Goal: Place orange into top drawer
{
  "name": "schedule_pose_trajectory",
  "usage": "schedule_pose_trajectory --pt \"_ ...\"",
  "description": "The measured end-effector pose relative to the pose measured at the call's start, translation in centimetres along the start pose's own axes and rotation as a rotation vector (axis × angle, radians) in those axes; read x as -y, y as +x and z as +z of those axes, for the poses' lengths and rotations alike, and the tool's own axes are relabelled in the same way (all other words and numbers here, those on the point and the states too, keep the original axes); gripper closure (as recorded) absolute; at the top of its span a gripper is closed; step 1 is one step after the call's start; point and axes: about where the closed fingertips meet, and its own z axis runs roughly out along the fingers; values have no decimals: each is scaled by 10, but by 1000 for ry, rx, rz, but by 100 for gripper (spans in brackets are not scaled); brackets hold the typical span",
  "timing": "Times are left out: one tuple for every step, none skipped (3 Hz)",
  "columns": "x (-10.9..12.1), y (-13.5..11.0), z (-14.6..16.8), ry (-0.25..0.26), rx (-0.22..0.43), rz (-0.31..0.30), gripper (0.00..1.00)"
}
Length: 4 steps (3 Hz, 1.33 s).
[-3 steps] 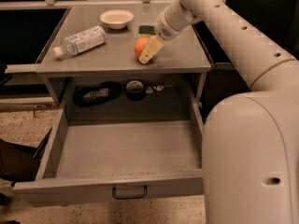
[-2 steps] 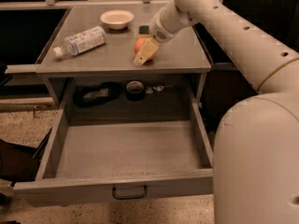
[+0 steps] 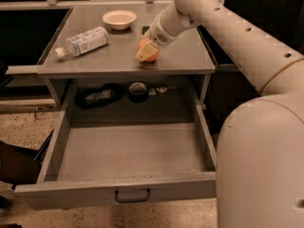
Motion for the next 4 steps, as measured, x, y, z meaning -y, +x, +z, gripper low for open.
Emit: schedule_pose_trajectory --pt "0 0 0 0 0 0 65" --pt "-12 4 -14 15 13 -4 88" --pt "-30 -9 -84 129 92 9 100" --pt "-77 -16 -133 175 169 20 100"
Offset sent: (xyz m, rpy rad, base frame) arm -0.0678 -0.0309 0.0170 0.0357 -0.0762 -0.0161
